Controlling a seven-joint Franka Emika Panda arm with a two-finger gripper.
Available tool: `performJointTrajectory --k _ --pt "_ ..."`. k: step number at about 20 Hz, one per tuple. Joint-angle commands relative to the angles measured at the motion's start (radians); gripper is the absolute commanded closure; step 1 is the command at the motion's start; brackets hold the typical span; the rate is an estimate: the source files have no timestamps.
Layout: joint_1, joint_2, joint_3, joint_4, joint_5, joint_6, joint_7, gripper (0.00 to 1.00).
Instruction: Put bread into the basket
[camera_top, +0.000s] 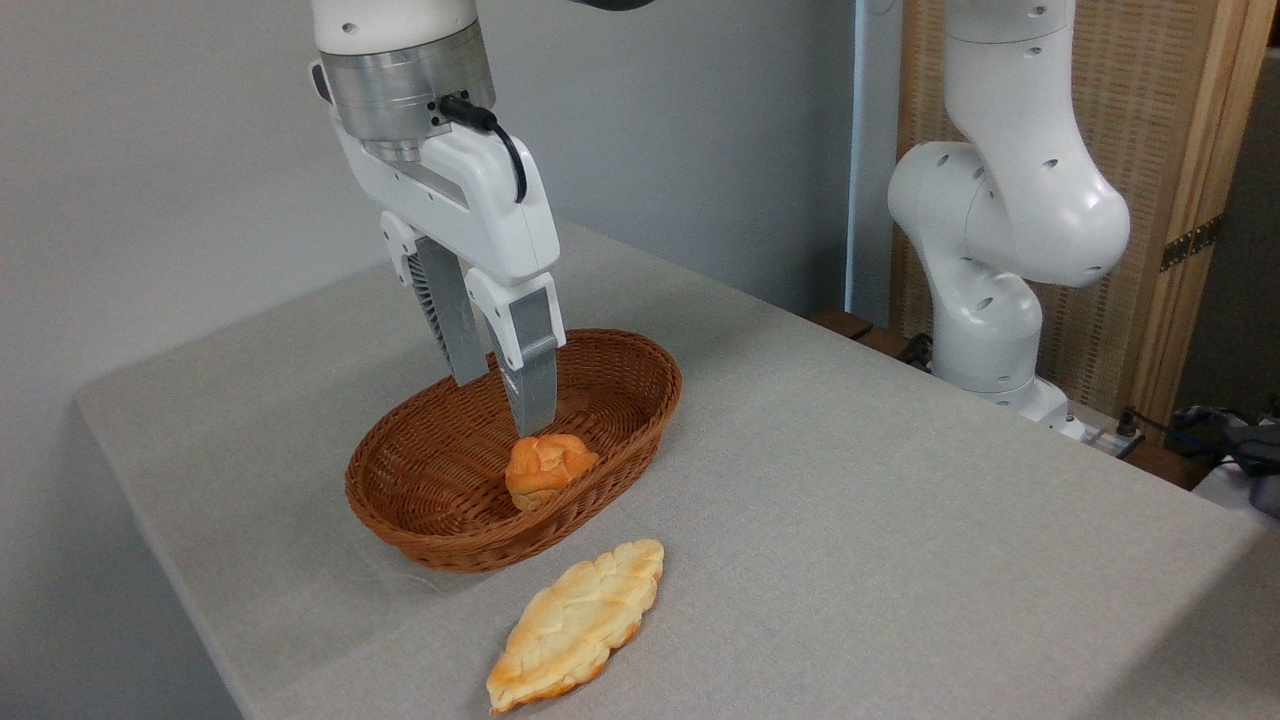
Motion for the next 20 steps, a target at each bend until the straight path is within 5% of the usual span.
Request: performJointTrajectory --k 1,20 --pt "-0.006 -0.007 0.011 0.004 0.006 -0.021 0.020 0.00" --pt "-0.006 -0.011 0.034 0.004 -0.006 -0.019 0.020 0.00"
